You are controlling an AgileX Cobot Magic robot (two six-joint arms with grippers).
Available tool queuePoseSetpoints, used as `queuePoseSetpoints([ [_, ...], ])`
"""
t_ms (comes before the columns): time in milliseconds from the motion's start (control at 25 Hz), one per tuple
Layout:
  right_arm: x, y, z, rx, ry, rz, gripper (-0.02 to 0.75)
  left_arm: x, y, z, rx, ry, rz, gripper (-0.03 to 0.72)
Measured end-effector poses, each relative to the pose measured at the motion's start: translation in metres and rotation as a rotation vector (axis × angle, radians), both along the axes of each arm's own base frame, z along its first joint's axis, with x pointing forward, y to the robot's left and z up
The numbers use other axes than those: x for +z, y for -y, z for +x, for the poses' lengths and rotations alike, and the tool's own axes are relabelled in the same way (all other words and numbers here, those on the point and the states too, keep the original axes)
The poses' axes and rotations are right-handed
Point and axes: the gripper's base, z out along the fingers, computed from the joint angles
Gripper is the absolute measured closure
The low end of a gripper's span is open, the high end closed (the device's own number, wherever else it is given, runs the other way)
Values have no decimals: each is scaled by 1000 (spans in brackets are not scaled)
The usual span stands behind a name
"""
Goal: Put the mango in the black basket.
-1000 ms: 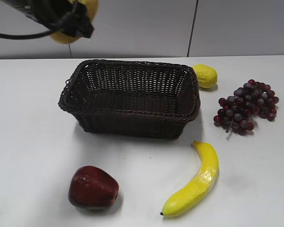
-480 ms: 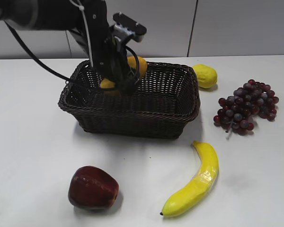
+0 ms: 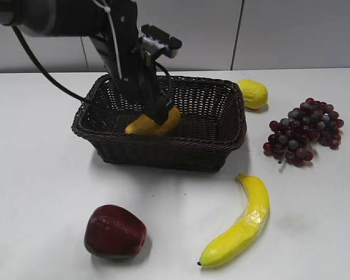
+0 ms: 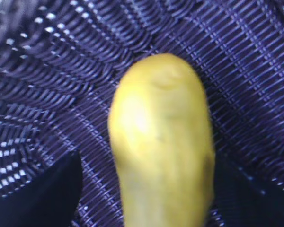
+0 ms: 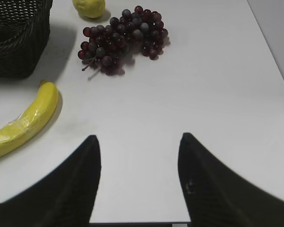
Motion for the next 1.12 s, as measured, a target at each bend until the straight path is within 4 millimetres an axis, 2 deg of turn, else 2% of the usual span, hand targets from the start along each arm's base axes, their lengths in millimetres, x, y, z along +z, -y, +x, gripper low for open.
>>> queuePoseSetpoints([
  [160,0,0,0,0,0,0,330,48,-7,5,51,29,-7,56],
  [240,0,0,0,0,0,0,330,70,-22,10,103,18,-1,63],
  [360,0,0,0,0,0,0,330,90,-55,20,217,-14,9,78],
  [520,0,0,0,0,0,0,330,96,-112,34,407,-42,-1,99],
  [640,0,0,0,0,0,0,330,100,-156,29,517,-64,4,103],
  [760,0,0,0,0,0,0,330,104,-197,12,608,-91,14,108],
  [920,0,0,0,0,0,-1,330,104,-242,-27,717,-139,33,108],
  [1120,0,0,0,0,0,0,330,107,-276,-84,817,-163,40,108],
])
